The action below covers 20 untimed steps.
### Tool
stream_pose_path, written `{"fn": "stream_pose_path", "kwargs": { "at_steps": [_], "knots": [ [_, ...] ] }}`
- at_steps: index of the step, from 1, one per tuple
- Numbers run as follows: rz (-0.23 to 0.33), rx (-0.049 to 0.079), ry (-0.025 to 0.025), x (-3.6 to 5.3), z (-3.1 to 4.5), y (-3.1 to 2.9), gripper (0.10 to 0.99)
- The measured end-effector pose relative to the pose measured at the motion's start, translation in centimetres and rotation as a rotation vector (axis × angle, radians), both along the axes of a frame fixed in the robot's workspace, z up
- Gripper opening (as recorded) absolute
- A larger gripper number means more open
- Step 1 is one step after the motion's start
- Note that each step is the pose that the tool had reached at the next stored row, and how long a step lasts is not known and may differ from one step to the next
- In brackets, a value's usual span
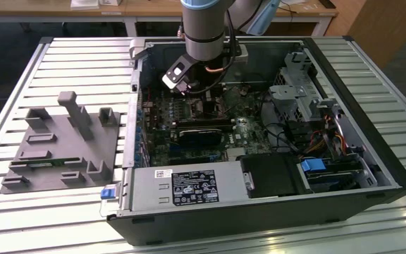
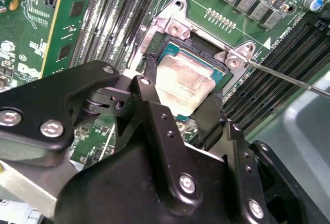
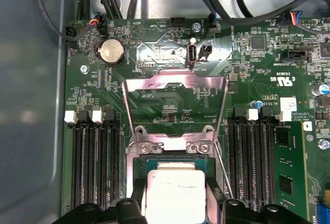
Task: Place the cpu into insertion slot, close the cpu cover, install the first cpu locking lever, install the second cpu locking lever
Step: 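Place the cpu into insertion slot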
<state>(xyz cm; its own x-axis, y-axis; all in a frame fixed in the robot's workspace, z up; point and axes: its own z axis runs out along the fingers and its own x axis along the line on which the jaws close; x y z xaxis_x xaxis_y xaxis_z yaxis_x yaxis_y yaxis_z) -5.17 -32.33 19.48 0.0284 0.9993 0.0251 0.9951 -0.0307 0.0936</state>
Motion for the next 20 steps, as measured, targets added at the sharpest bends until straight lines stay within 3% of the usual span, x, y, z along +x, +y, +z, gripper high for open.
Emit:
{"fn": "stream_pose_path", "kwargs": {
  "at_steps": [14,20],
  "knots": [
    [0.003,0.005,-0.0003,0.0,-0.24,0.0,0.537],
    [0.003,0.005,-0.0003,0.0,-0.25,0.0,0.612]
  ]
}}
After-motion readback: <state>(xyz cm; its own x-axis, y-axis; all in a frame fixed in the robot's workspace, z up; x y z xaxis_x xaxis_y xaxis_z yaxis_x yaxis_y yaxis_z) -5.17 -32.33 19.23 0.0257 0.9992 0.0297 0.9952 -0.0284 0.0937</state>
